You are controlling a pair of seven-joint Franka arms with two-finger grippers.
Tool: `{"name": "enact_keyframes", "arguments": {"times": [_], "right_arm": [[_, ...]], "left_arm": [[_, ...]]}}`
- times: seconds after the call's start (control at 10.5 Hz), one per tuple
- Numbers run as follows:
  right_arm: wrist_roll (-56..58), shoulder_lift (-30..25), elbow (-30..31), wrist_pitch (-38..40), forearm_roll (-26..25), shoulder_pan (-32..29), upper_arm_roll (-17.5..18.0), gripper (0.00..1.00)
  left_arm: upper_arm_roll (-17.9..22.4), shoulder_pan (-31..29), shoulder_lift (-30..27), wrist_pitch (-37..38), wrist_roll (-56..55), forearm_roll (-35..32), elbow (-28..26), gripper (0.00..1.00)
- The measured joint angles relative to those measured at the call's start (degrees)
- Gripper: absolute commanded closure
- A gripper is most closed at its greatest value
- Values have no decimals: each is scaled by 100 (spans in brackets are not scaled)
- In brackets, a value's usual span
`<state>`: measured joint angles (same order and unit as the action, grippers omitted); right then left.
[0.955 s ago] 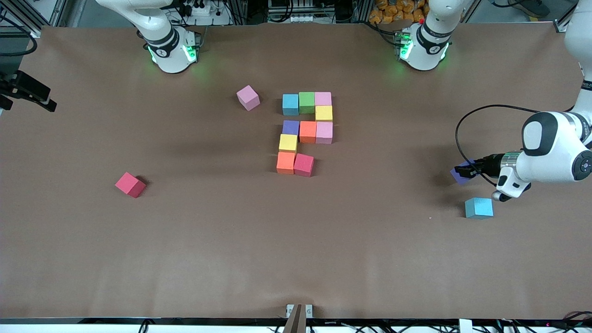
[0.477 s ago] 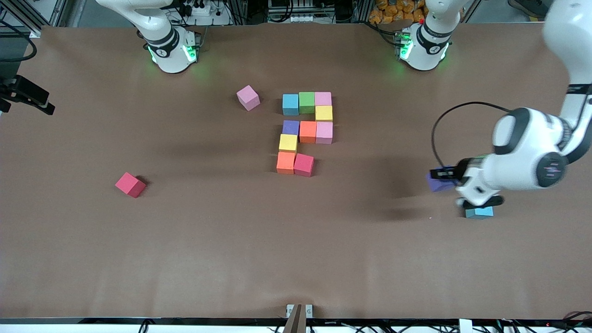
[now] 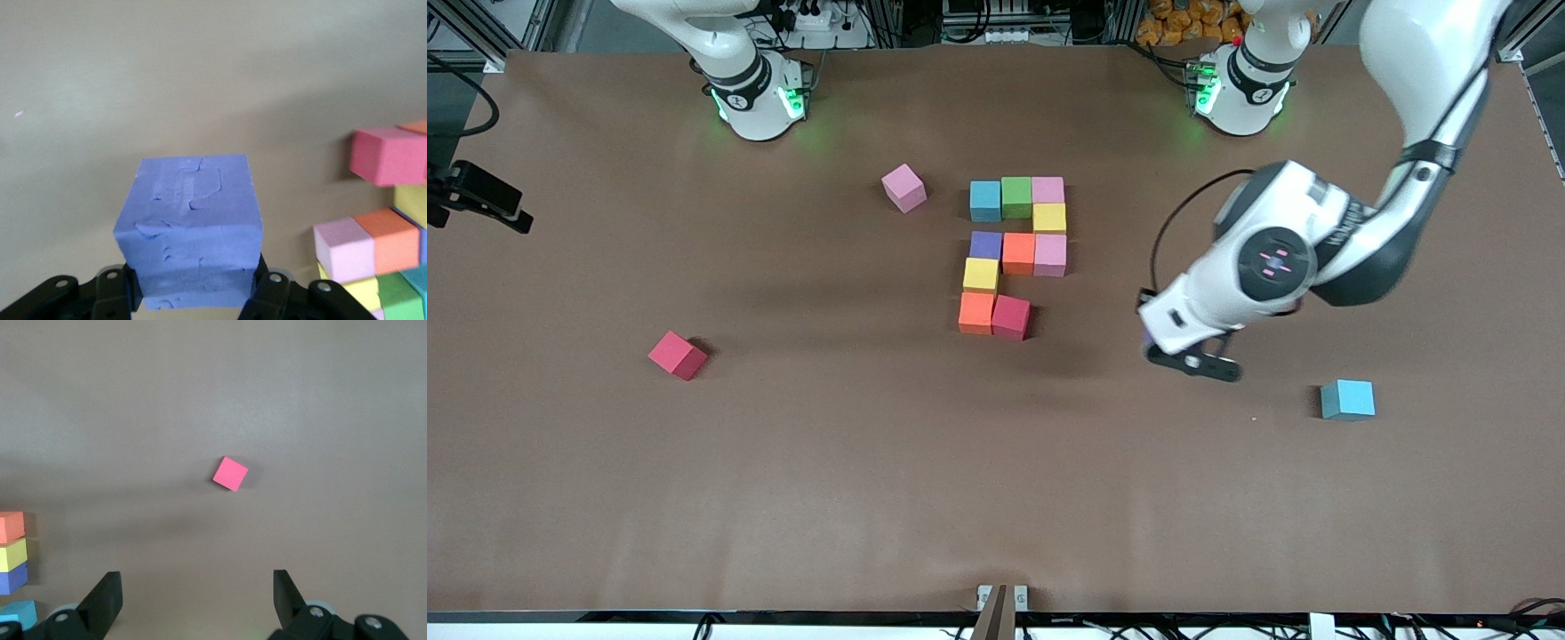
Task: Form number 2 with 11 blocks
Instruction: 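Carry the purple cube toward the figure with the left gripper, then lower the purple cube beside the pink cube at the figure's base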
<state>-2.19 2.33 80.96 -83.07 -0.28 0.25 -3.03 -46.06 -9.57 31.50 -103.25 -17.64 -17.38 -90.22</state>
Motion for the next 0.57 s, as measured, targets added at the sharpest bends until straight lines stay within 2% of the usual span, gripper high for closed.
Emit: {"name": "enact_keyframes", "arguments": {"times": [0.29, 0.57], "right_arm": [[0, 18, -103, -7, -1, -12, 4, 0], [0, 33, -106, -11, -1, -13, 7, 0]], "left_arm": [[56, 871, 207, -7, 864, -64, 61, 100], [96, 1246, 508, -64, 1615, -507, 145, 100]]}}
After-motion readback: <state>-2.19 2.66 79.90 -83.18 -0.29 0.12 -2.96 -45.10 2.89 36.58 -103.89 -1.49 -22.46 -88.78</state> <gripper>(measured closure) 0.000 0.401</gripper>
